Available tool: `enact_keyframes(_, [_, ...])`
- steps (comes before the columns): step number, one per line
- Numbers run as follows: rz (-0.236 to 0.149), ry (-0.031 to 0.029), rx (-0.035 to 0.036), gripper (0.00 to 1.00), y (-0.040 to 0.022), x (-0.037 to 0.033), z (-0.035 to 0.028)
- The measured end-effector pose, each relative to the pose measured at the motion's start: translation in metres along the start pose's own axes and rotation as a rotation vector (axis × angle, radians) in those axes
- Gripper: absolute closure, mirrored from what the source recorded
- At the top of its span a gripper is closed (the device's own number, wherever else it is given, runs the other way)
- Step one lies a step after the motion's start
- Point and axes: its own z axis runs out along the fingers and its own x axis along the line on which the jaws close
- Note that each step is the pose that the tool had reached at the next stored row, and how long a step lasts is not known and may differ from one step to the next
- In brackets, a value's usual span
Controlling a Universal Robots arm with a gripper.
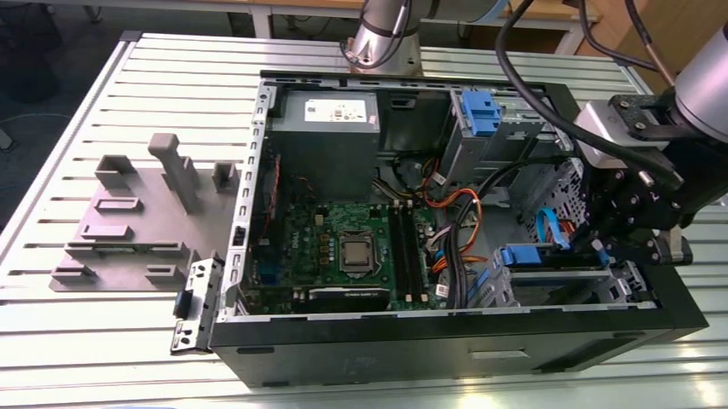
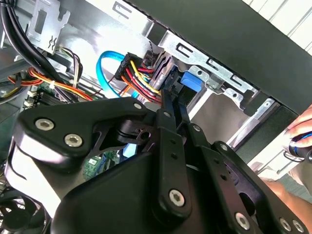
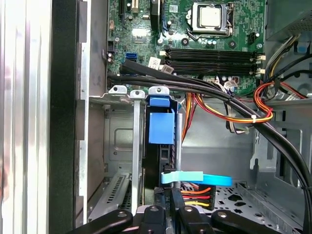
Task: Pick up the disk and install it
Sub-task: 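Insert the second disk wire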
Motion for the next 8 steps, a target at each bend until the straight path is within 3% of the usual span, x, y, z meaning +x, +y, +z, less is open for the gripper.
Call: enact_keyframes(8, [0.000,-0.0002,-0.0001,0.83,0.0000,0.0001,0.0026])
